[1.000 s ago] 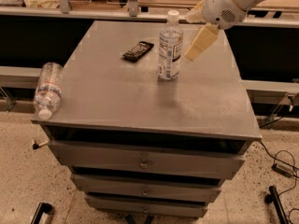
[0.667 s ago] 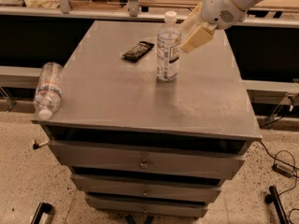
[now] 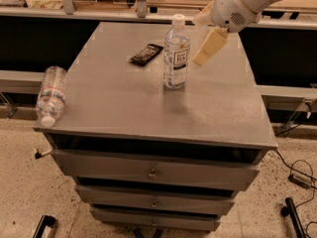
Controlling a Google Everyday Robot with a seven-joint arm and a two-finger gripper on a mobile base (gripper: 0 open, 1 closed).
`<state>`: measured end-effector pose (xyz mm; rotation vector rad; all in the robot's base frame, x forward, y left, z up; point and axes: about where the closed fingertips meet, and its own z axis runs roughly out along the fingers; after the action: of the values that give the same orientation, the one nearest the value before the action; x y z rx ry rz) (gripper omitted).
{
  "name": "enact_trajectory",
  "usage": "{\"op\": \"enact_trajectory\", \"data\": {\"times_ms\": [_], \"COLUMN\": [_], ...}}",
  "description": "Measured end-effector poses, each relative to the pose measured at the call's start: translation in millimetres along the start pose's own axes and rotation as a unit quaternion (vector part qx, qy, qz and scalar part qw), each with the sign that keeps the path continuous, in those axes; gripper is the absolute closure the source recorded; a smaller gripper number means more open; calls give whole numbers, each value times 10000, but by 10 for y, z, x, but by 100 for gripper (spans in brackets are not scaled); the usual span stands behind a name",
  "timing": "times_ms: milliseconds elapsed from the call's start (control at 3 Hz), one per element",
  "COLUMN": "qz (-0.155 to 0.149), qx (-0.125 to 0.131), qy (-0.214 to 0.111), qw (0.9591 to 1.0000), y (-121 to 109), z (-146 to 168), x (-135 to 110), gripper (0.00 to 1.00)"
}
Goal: Move blue plastic bottle near water bottle
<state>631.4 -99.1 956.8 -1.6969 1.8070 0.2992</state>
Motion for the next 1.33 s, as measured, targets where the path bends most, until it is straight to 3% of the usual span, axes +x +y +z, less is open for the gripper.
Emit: {"op": "enact_trajectory", "data": {"times_ms": [333, 667, 1000, 1333], "qz": [-4, 68, 283, 256], "qx": [-163, -637, -993, -964], "qy": [-128, -596, -1217, -1142], "qw": [9998, 9962, 9872, 9884], "y": [24, 94, 167, 157], "z": [68, 286, 449, 468], "x": [-36, -147, -265, -259], "gripper": [0, 0, 3, 34]}}
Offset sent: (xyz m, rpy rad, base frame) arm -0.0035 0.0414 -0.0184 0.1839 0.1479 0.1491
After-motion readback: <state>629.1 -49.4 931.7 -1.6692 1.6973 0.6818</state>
